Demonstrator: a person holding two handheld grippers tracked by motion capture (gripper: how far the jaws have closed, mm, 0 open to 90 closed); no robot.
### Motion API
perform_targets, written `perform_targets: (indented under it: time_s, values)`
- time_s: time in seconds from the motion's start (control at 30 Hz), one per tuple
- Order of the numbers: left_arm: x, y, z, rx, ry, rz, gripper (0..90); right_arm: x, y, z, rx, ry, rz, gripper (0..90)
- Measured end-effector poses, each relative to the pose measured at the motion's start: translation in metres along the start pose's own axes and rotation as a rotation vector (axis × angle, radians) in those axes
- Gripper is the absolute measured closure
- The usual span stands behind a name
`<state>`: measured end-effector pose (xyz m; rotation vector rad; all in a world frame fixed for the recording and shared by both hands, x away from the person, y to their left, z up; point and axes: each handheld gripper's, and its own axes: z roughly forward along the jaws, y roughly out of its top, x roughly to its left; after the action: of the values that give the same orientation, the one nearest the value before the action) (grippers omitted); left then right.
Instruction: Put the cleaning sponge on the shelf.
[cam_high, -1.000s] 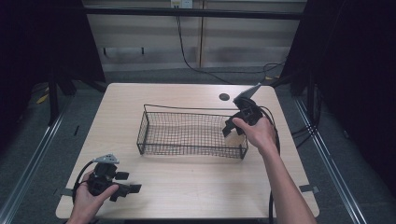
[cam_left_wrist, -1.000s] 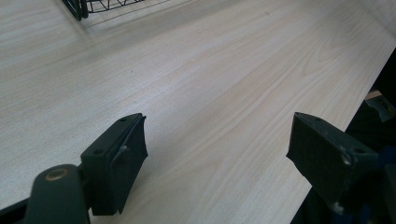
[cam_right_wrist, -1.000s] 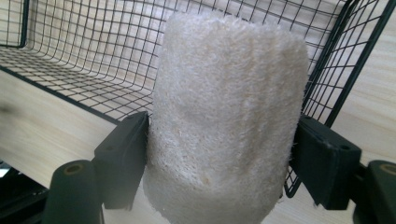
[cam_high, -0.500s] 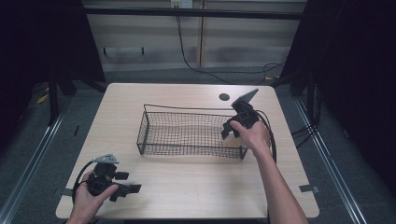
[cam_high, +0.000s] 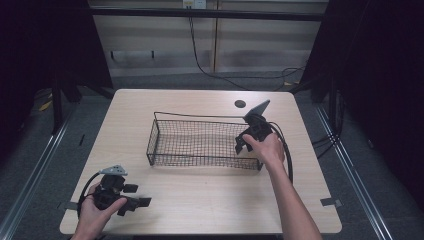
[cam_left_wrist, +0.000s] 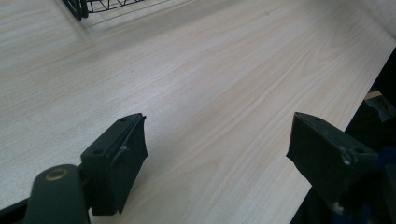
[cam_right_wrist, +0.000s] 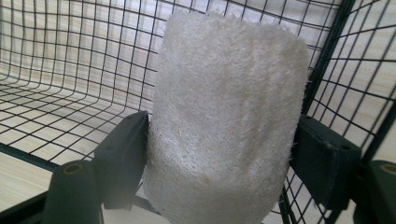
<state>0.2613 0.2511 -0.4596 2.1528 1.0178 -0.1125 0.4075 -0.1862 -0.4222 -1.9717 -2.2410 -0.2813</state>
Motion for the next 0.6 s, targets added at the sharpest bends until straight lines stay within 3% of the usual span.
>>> perform_targets:
  time_s: [0.1,0.43,0.6]
  values:
    - [0.000,0.000,0.000,0.002,-0.001,0.000,19.1,0.001,0.002,0.003,0.014,-0.010,0.020,24.4]
    - [0.001,0.000,0.000,0.002,-0.004,0.000,19.1,0.003,0.003,0.009,0.040,-0.037,0.016,24.3]
    - [0.001,0.000,0.000,0.004,-0.002,0.001,19.1,0.001,0.002,0.012,0.034,-0.018,0.023,24.1]
